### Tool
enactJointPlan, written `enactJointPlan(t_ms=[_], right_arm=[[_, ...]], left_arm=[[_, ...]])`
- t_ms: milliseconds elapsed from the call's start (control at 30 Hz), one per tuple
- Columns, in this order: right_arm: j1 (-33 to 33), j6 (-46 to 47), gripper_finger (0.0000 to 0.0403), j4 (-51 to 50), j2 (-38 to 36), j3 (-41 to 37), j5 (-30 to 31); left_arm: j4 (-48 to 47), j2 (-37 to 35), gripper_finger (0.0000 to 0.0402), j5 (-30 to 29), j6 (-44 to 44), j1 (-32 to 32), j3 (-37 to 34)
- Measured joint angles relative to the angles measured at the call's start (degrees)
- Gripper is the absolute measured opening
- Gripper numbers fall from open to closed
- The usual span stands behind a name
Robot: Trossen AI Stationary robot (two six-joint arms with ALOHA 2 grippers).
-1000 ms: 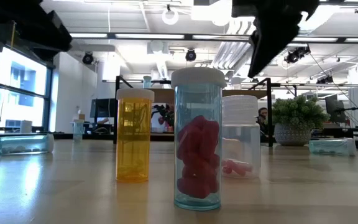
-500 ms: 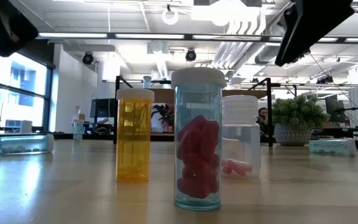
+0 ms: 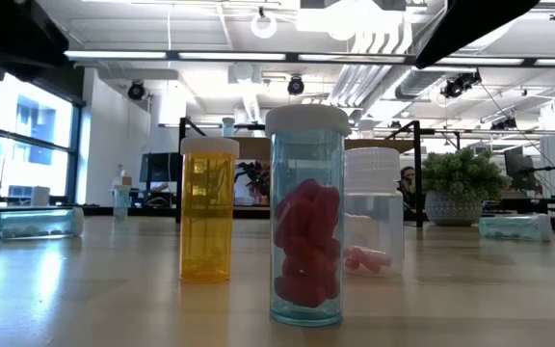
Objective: Pick and place medicine bottles onto shelf by color
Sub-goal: Put the top left light blue pill bottle on the shelf
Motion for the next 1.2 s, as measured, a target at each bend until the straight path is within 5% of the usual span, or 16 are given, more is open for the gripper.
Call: enactJointPlan(t_ms=[233,500,633,933,1200], right_arm=[[-1.65,-1.05,0.0151,-3.04,-0.88,2.72,0.46],[-0.86,-4.5,0.0151,-2.94,-2.03,8.25,14.42],[-0.07,-4.19,0.0151,-2.9,-2.01,8.78,18.01],[0.69,-1.02,0.0151,-4.2,-1.95,7.58,15.34],[0.71,-1.0,0.0151,-4.2,-1.95,7.56,15.1]], left_arm=[[-1.38,0.0,0.0179,-3.32,4.64,4.11,0.0],[-0.7,0.0,0.0179,-4.28,11.59,11.12,0.0],[-2.27,0.0,0.018,-4.76,9.79,15.87,0.0],[-14.42,-0.02,0.018,-4.56,5.53,26.93,0.0],[-30.83,-0.02,0.018,-2.67,-9.66,35.56,0.0]])
